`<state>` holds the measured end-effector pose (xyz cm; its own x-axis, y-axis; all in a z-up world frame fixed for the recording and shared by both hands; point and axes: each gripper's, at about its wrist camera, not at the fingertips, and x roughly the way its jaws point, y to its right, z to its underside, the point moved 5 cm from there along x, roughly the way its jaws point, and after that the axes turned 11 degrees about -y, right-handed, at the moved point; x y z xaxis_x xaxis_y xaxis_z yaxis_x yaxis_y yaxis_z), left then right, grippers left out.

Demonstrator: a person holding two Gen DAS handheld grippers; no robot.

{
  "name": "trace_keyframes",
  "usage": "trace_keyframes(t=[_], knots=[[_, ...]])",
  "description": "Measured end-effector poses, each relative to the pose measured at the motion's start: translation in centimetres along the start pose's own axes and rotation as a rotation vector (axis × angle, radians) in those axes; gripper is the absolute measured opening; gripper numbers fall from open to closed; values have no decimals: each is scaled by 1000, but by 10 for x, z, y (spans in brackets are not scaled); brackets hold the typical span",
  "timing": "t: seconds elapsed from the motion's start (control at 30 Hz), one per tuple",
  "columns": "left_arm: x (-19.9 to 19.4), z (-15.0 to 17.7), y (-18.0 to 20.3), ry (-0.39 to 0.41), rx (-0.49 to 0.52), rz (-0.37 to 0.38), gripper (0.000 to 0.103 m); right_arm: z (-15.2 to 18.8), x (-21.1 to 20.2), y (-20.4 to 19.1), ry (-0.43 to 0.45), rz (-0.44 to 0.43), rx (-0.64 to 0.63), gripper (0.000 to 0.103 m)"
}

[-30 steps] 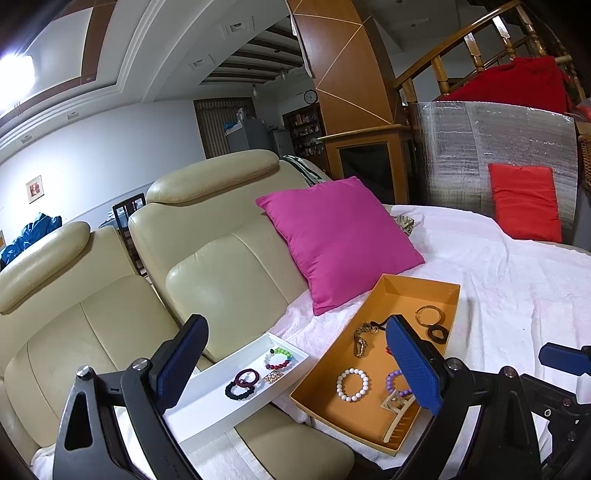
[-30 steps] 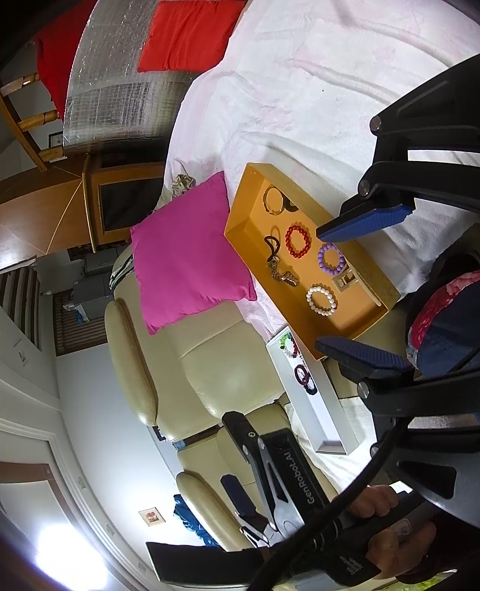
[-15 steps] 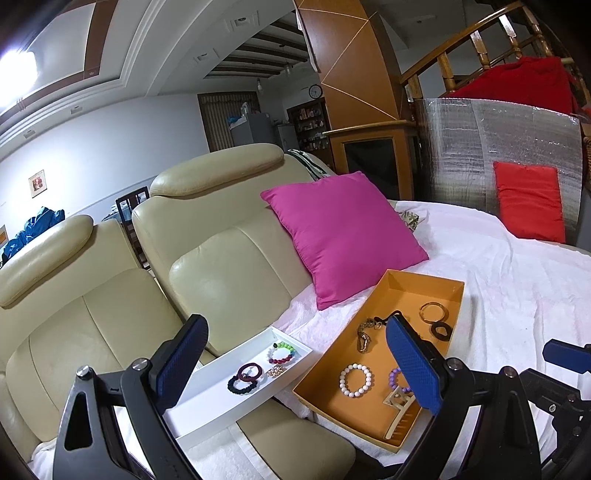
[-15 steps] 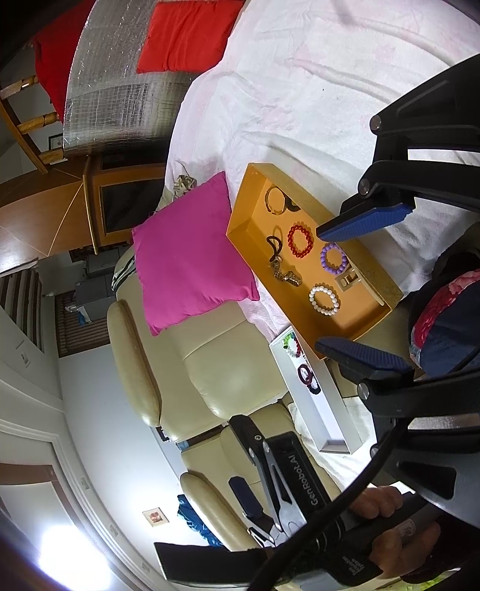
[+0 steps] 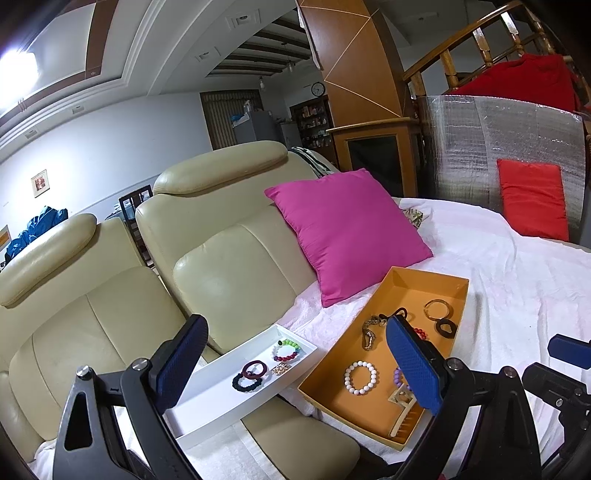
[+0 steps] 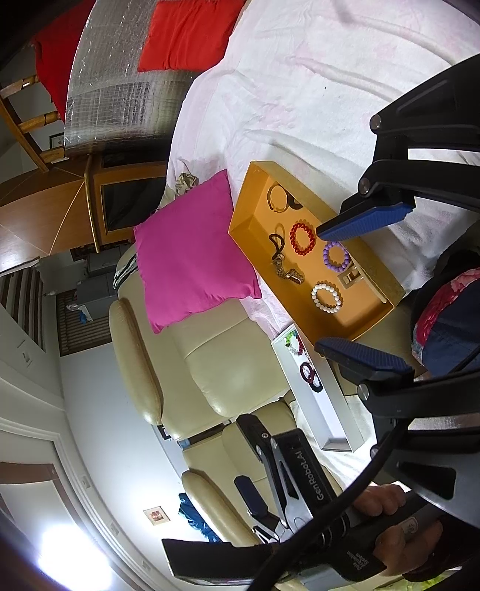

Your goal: Organize jewelry

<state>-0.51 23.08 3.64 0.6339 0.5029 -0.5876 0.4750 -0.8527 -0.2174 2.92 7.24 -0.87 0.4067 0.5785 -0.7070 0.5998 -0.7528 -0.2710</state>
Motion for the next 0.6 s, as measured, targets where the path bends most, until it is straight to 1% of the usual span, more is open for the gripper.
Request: trace_keyframes(t=[0.3, 0.6], knots=[[2, 1, -2, -8, -3, -3, 97, -2, -1, 0, 6, -3, 0, 59], [2, 2, -4, -11, 1, 2, 97, -2, 2, 2, -4, 13, 17, 59]])
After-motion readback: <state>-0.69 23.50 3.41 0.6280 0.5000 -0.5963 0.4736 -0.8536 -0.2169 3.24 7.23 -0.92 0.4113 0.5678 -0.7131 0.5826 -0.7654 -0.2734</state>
